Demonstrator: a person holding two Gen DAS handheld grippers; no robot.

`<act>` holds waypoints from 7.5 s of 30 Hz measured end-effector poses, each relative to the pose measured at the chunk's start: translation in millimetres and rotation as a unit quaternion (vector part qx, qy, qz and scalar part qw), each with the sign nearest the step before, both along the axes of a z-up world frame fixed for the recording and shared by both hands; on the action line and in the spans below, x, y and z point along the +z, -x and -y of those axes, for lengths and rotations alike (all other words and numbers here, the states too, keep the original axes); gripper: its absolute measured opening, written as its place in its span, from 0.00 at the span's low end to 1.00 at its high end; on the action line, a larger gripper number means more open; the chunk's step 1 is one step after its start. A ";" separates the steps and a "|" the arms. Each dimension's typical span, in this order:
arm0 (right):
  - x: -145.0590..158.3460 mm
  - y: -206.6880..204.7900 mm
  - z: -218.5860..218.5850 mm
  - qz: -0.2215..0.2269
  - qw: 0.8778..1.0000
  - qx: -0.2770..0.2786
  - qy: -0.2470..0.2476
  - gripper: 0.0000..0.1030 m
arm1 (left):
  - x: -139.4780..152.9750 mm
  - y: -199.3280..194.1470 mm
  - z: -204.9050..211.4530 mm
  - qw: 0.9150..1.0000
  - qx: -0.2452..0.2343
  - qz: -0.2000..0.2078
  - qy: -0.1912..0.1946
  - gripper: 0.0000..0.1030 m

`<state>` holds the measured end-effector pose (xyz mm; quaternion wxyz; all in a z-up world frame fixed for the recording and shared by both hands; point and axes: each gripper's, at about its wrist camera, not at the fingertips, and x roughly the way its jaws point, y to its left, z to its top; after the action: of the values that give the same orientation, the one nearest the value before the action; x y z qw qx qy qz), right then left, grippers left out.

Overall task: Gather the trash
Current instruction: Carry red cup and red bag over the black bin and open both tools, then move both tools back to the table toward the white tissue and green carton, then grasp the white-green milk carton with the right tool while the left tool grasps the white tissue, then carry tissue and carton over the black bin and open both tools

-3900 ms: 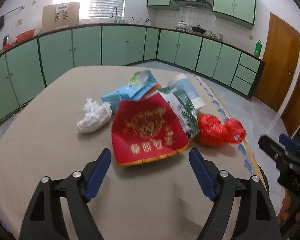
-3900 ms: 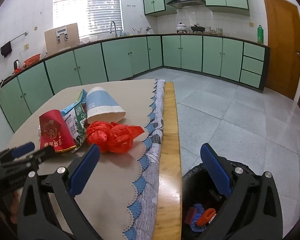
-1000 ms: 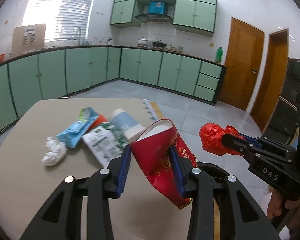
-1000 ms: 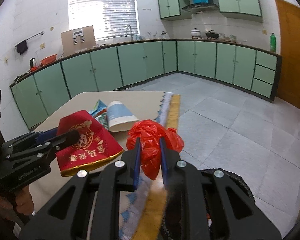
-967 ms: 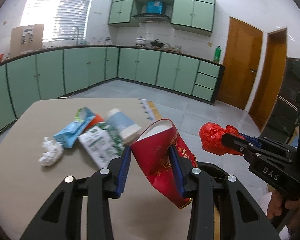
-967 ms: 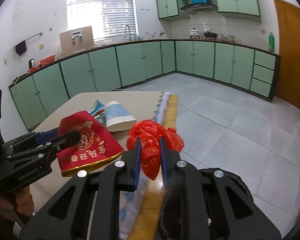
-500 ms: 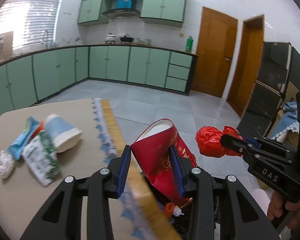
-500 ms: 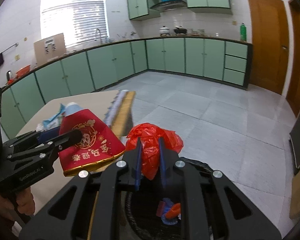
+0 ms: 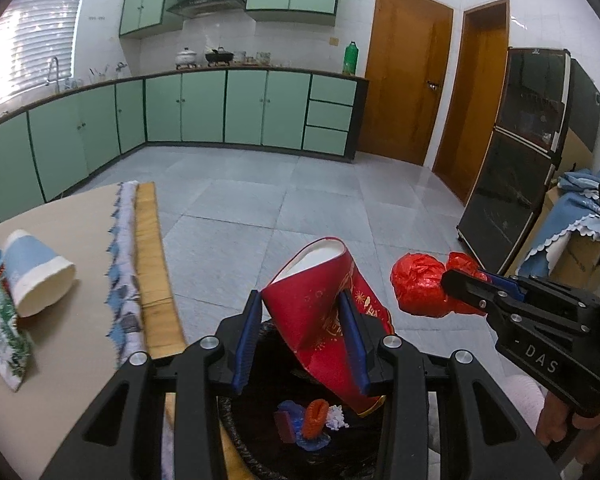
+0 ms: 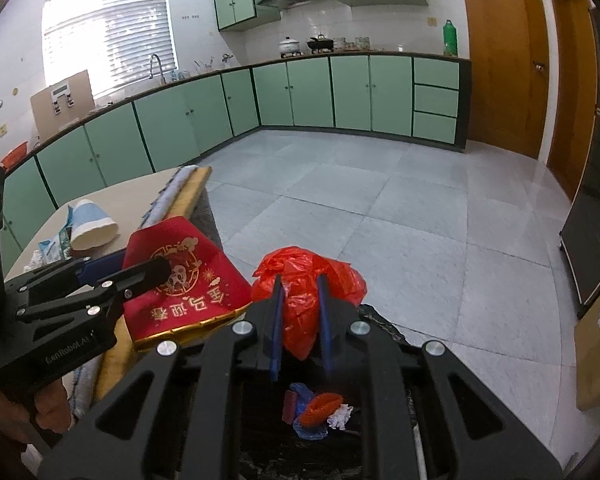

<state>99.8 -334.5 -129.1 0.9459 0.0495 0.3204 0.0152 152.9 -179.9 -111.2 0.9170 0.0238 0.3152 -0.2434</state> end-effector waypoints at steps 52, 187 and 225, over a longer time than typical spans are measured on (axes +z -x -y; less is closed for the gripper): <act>33.3 -34.3 -190.3 0.076 0.992 0.102 0.007 0.95 | 41.5 26.7 -264.5 0.955 0.291 0.048 -0.028 0.85; 82.9 8.2 -105.2 0.048 0.996 0.074 -0.003 0.67 | 62.1 30.7 -127.1 0.994 0.106 0.028 0.014 0.12; 3.6 18.2 7.7 -0.014 0.998 -0.053 -0.017 0.67 | 6.2 6.2 6.2 0.999 -0.014 -0.030 -0.020 0.12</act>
<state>81.5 -342.1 -125.5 0.9397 0.0827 0.3304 -0.0308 146.8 -186.1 -105.0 0.9029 0.0391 0.3469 -0.2508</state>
